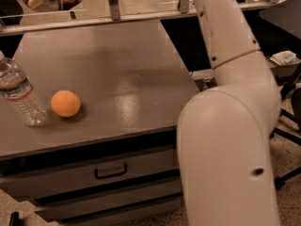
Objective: Pick brown chip bag
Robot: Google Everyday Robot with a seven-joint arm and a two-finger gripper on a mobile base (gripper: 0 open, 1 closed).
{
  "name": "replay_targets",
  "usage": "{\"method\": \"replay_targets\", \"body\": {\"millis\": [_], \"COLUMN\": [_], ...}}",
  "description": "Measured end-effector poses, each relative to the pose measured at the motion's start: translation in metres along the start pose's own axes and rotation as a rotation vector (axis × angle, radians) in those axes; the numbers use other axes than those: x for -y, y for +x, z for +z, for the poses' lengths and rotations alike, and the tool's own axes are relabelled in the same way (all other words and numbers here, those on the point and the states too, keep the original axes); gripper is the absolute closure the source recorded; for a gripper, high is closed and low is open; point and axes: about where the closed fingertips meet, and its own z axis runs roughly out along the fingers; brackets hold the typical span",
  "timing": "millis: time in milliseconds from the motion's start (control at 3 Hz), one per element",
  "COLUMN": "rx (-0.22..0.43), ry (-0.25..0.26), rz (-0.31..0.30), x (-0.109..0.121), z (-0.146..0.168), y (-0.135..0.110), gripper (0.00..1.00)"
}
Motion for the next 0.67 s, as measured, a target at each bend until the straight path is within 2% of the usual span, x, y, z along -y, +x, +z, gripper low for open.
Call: {"method": "replay_targets", "body": {"millis": [333,667], "rx": [0.036,0.036], "ry": [0.007,0.007], "rz": [0.036,0.036], "x": [-0.0427,-0.0427], "z": [-0.0245,-0.0245], "y": [0.0165,0.0165], "gripper": [1.00,1.00]}}
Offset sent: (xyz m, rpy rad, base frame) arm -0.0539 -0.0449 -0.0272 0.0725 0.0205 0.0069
